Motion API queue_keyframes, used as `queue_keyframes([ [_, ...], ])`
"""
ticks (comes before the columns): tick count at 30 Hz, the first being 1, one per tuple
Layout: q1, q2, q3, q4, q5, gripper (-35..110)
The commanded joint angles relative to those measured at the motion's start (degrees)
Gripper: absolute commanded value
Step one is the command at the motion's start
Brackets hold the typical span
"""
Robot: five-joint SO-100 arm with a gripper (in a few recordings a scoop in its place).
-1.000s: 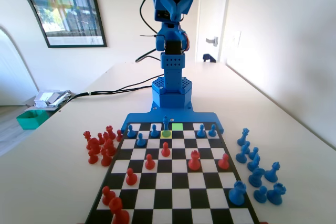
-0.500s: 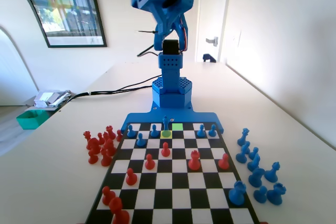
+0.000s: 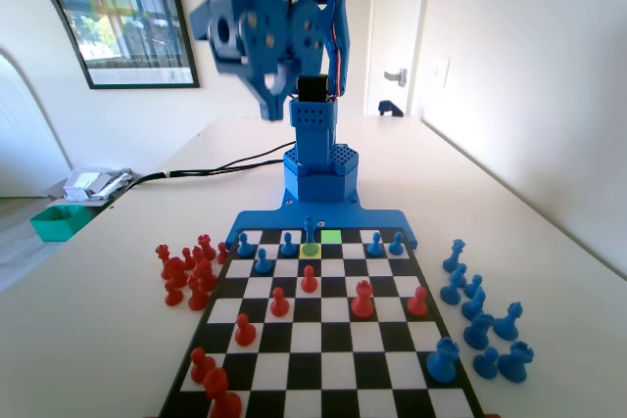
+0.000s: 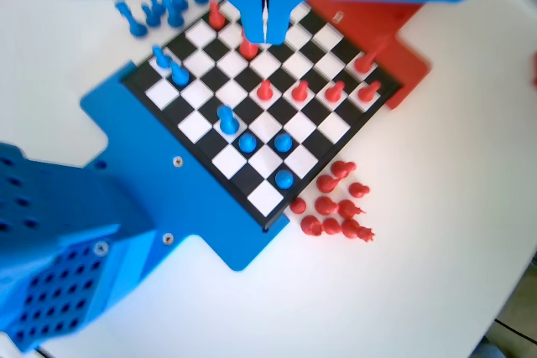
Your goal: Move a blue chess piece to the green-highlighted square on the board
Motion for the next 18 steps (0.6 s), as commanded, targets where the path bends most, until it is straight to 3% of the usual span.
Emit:
queue_keyframes([
  [1, 2.46, -0.09, 2.90, -1.14, -4.13, 7],
  [18, -0.97, -2.02, 17.67, -18.90, -1.93, 10],
])
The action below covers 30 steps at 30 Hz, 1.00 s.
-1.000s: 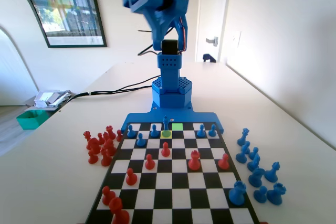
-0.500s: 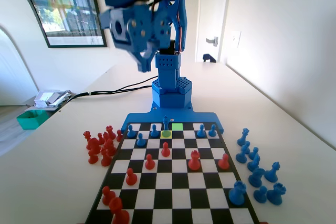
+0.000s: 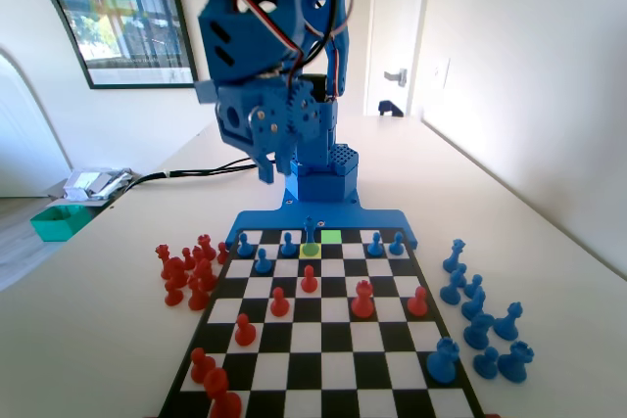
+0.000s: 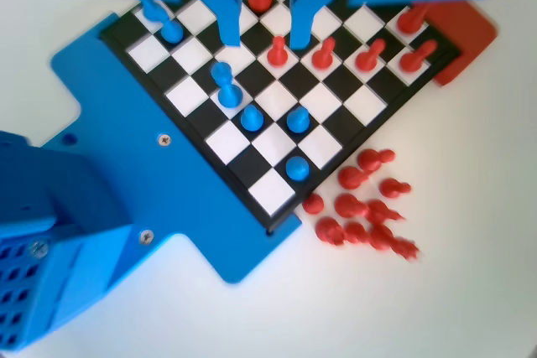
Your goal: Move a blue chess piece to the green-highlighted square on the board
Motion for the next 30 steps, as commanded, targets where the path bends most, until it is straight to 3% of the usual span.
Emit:
queue_keyframes([
  [1, -0.88, 0.62, 0.70, -1.58, 0.53, 10],
  [13, -4.57, 0.18, 11.07, -15.91, 4.22, 11],
  [30, -10.90, -2.11, 15.03, -20.57, 10.28, 11],
])
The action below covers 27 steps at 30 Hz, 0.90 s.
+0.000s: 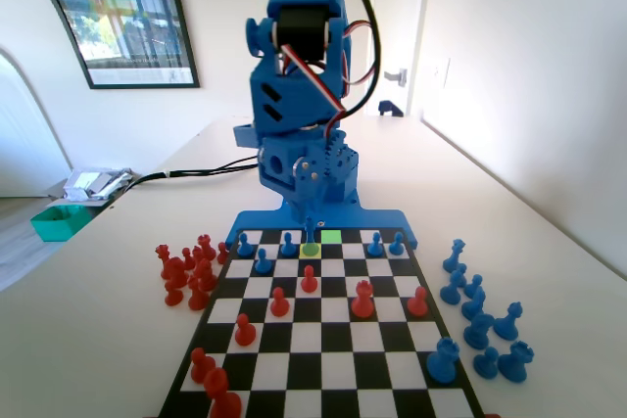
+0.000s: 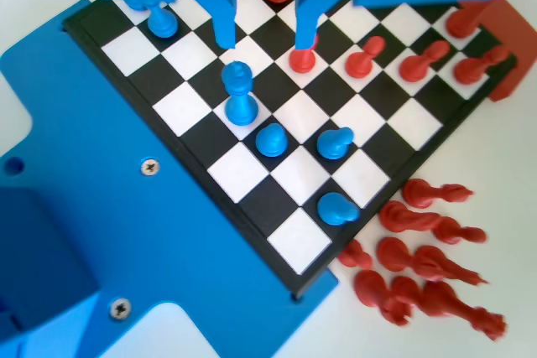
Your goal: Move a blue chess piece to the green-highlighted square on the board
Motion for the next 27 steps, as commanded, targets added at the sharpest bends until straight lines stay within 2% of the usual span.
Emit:
queue_keyframes([
  [1, -0.70, 0.97, 0.97, -0.09, 0.18, 11],
  [27, 0.79, 0.62, 6.68, -6.06, -1.49, 11],
])
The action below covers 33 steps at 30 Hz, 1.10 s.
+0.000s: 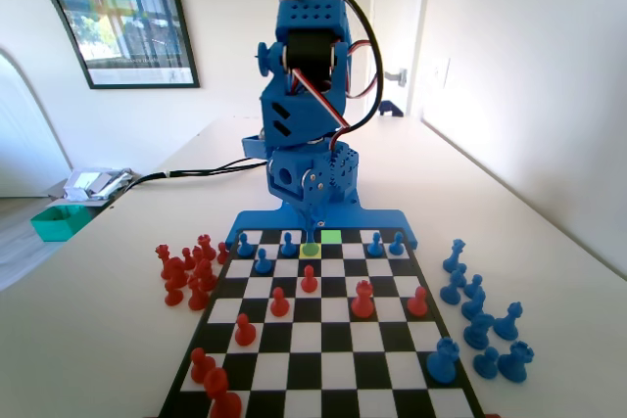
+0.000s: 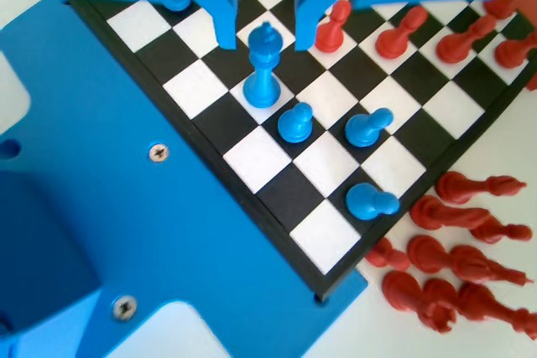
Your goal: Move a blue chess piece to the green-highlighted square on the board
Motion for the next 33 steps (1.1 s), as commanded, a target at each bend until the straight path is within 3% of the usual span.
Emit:
queue_keyframes([
  [1, 1.14, 0.35, 0.00, -0.09, -1.32, 11],
  [33, -0.88, -4.48, 3.25, -9.49, -0.26, 11],
])
